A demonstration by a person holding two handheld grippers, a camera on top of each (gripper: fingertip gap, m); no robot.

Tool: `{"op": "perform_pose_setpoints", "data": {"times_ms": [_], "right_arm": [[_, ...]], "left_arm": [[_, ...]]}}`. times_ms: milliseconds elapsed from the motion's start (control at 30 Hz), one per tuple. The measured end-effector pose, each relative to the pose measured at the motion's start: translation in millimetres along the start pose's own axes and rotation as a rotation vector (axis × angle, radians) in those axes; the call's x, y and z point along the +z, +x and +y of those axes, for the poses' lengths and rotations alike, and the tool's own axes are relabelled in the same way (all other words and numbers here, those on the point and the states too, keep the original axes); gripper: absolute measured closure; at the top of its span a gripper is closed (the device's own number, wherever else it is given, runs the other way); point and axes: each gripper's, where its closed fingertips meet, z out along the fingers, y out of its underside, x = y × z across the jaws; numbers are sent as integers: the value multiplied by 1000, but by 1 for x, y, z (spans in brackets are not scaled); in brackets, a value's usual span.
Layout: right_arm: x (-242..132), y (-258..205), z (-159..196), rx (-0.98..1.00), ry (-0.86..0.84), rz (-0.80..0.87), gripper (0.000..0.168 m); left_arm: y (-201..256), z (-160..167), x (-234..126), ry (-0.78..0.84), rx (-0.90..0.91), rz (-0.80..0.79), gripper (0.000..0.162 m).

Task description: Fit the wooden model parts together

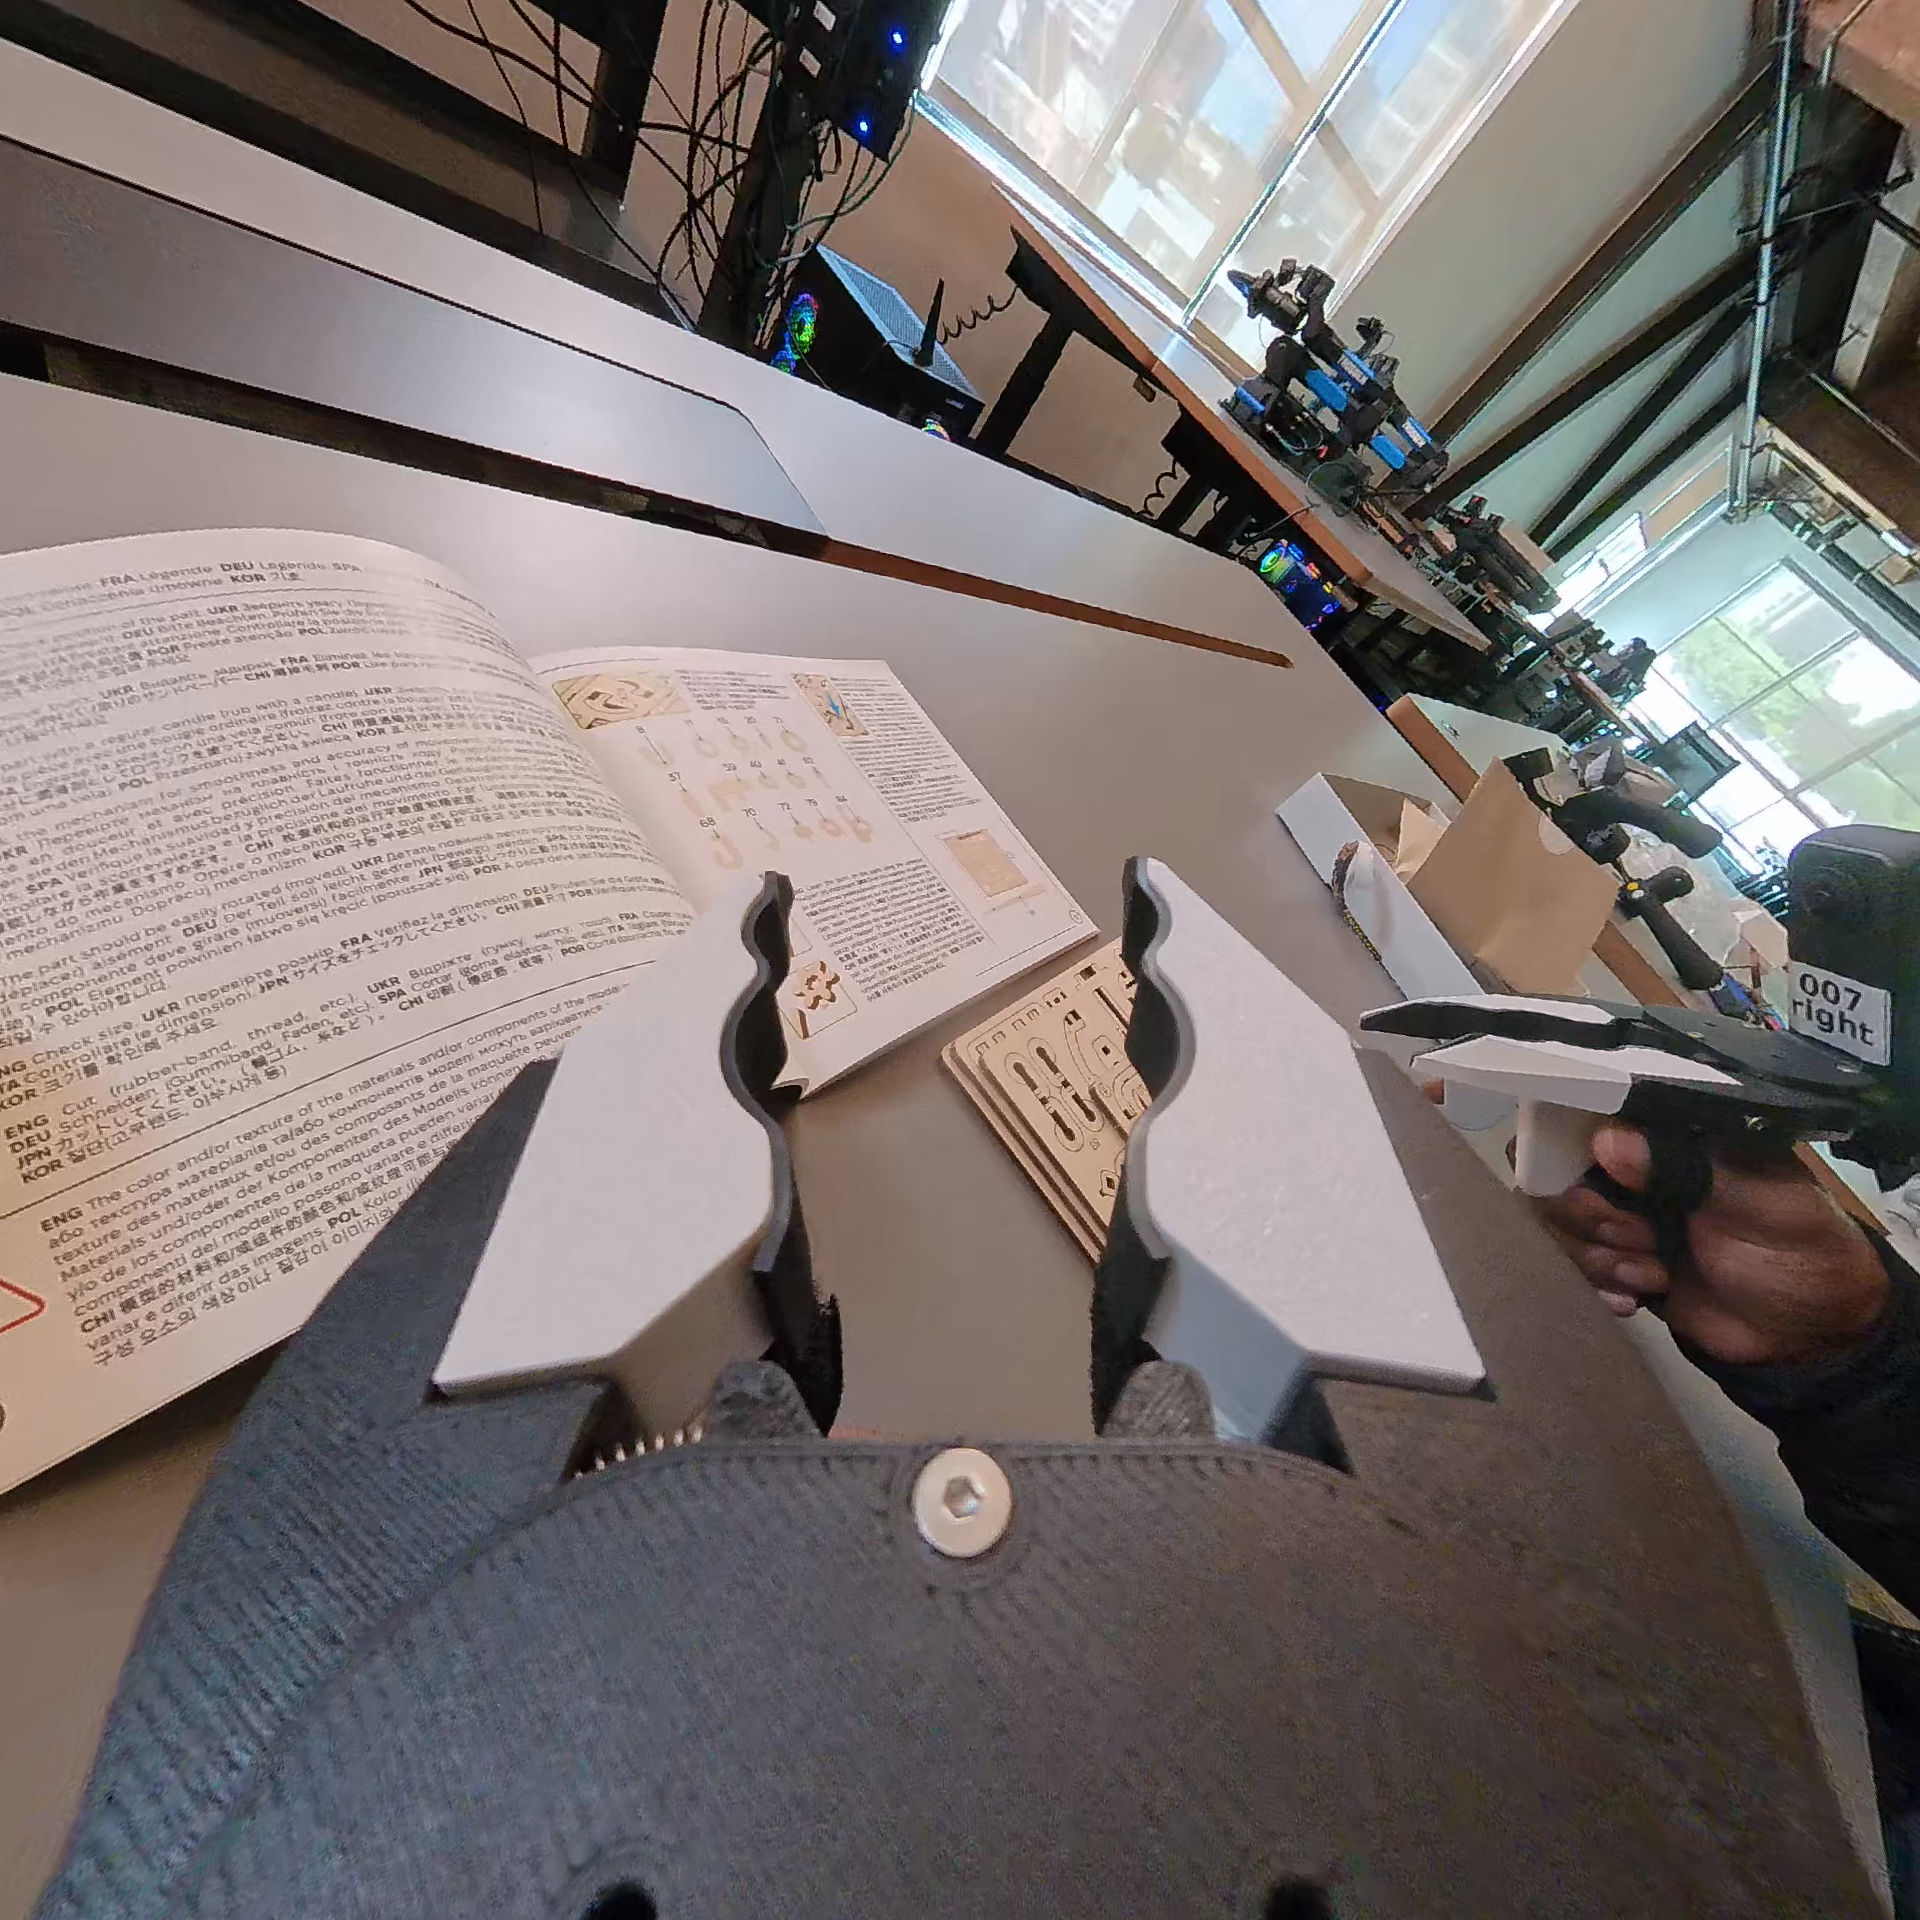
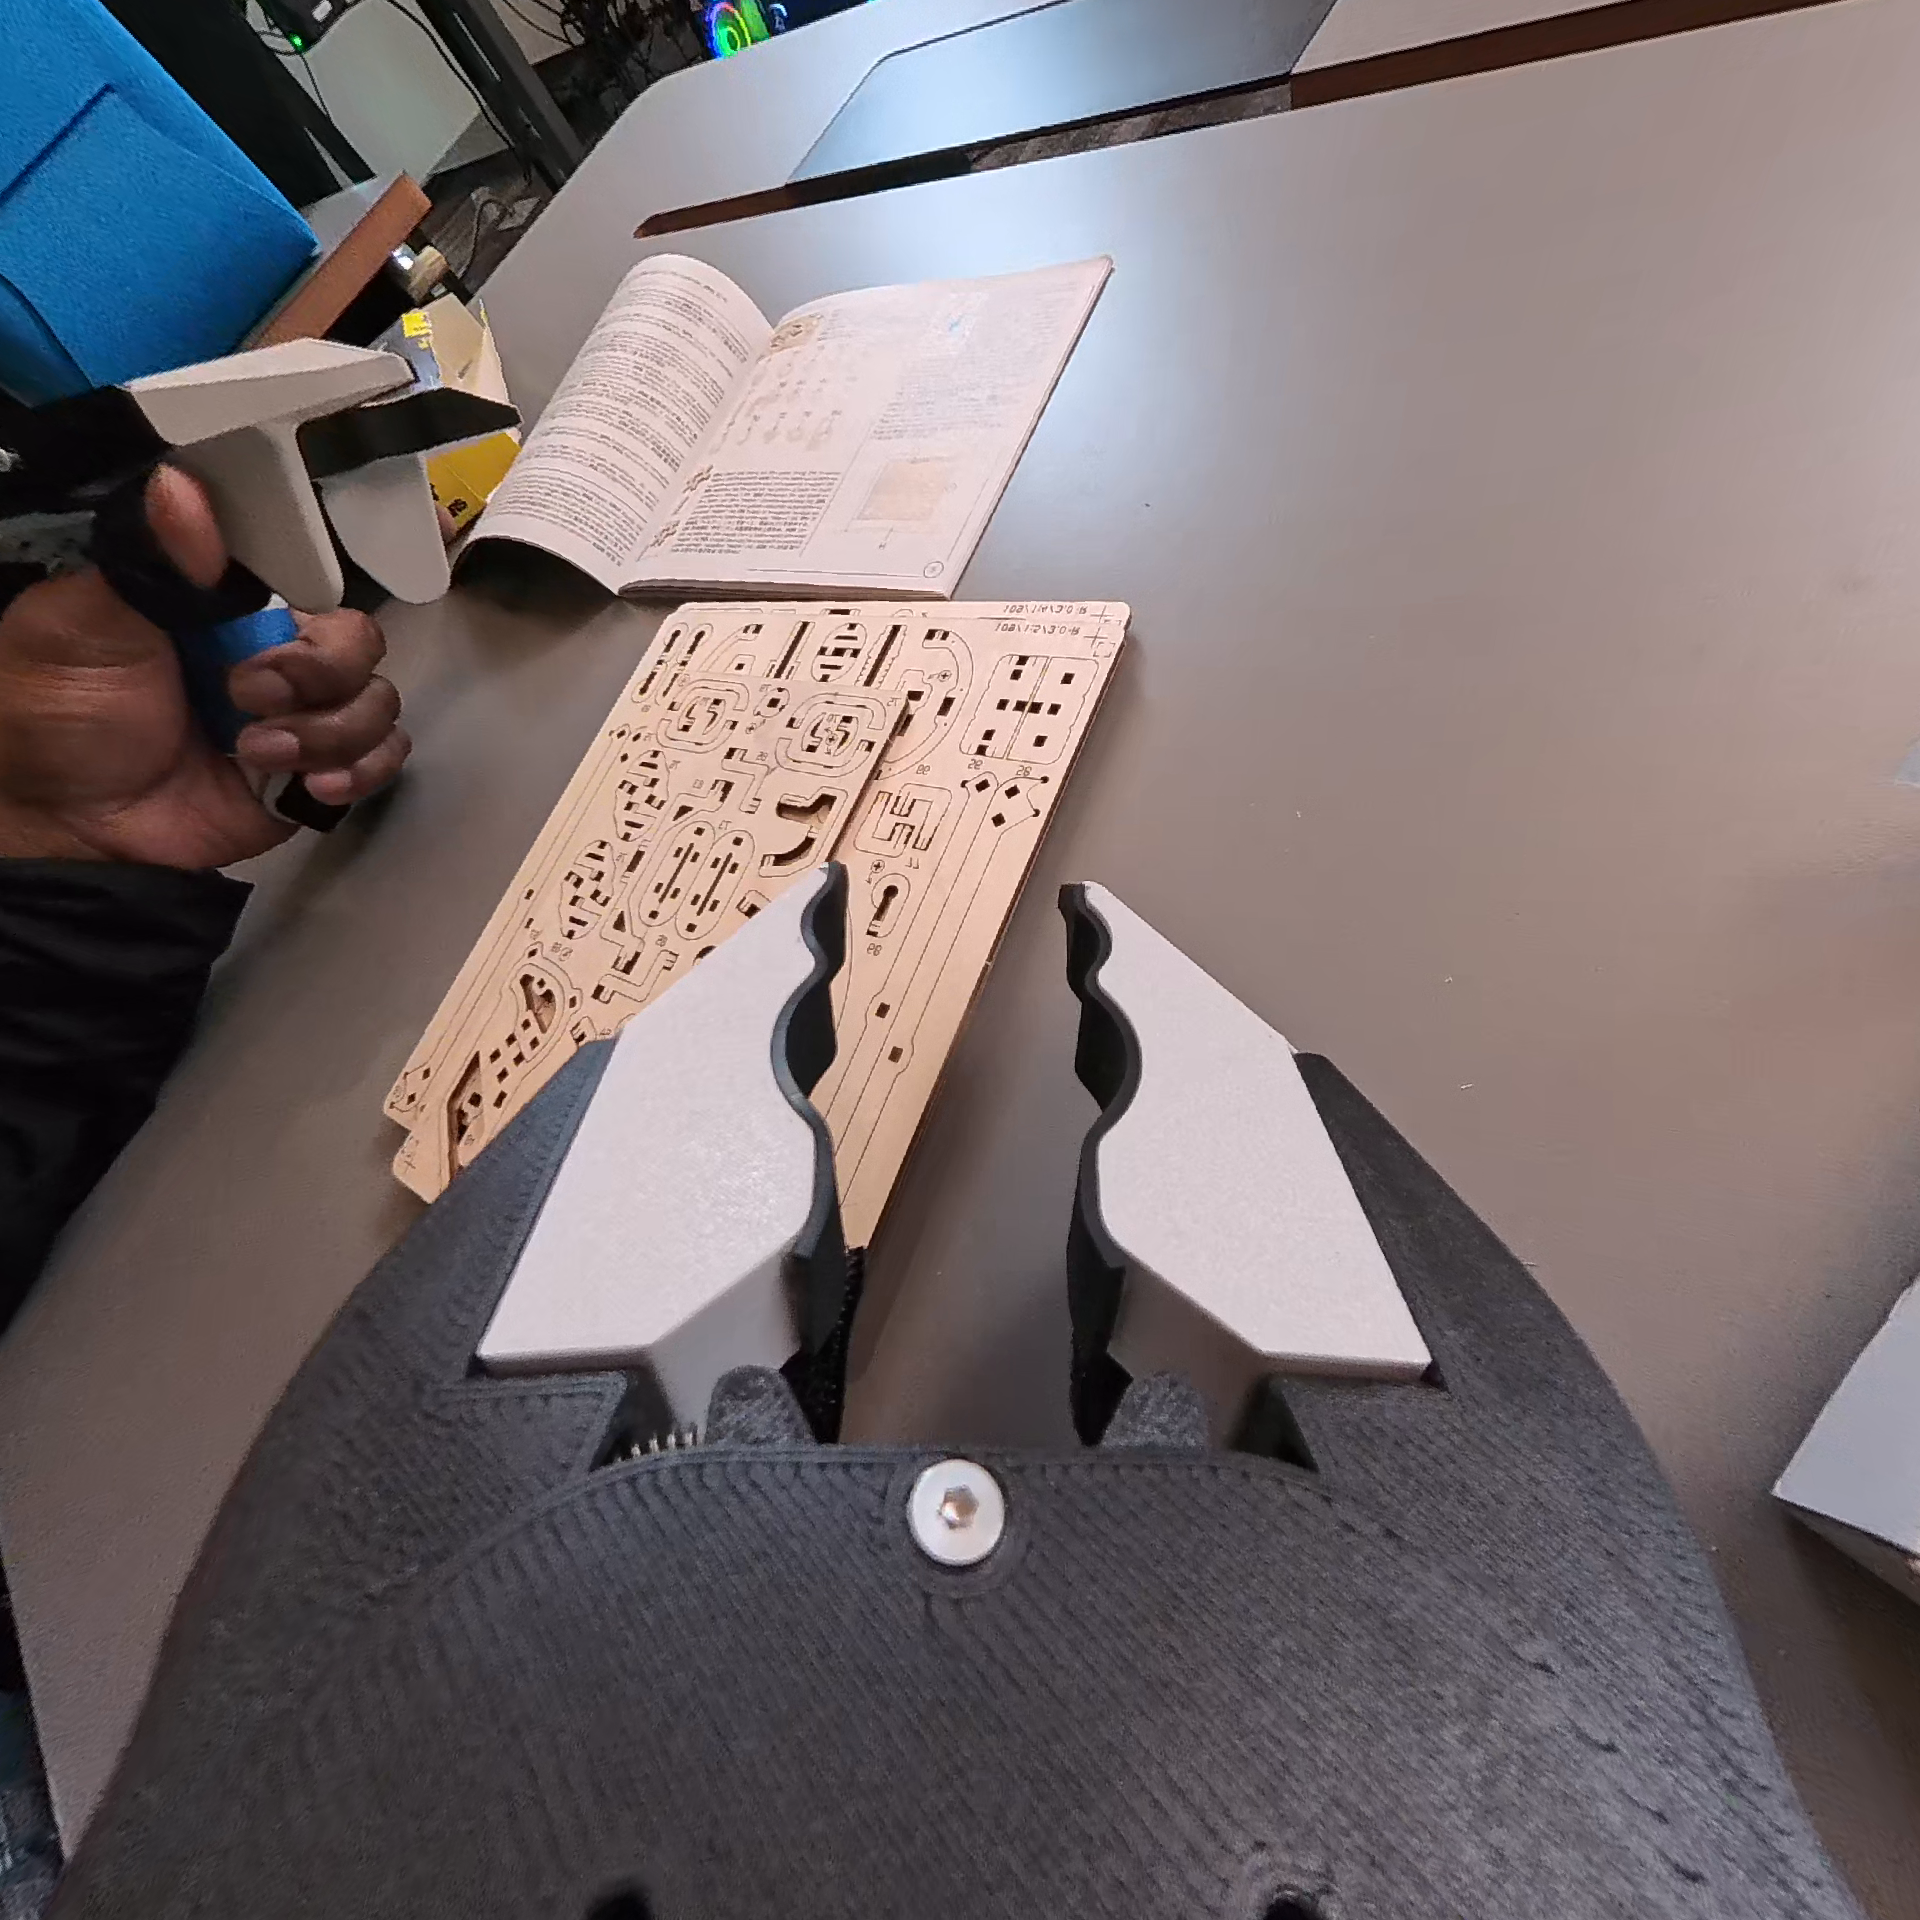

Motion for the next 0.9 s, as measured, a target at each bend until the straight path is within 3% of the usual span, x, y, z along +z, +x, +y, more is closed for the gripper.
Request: {"op": "perform_pose_setpoints", "data": {"times_ms": [900], "right_arm": [[1,0,0,4,-4,-2,126]], "left_arm": [[-3,1,-1,-7,2,-12,96]]}}
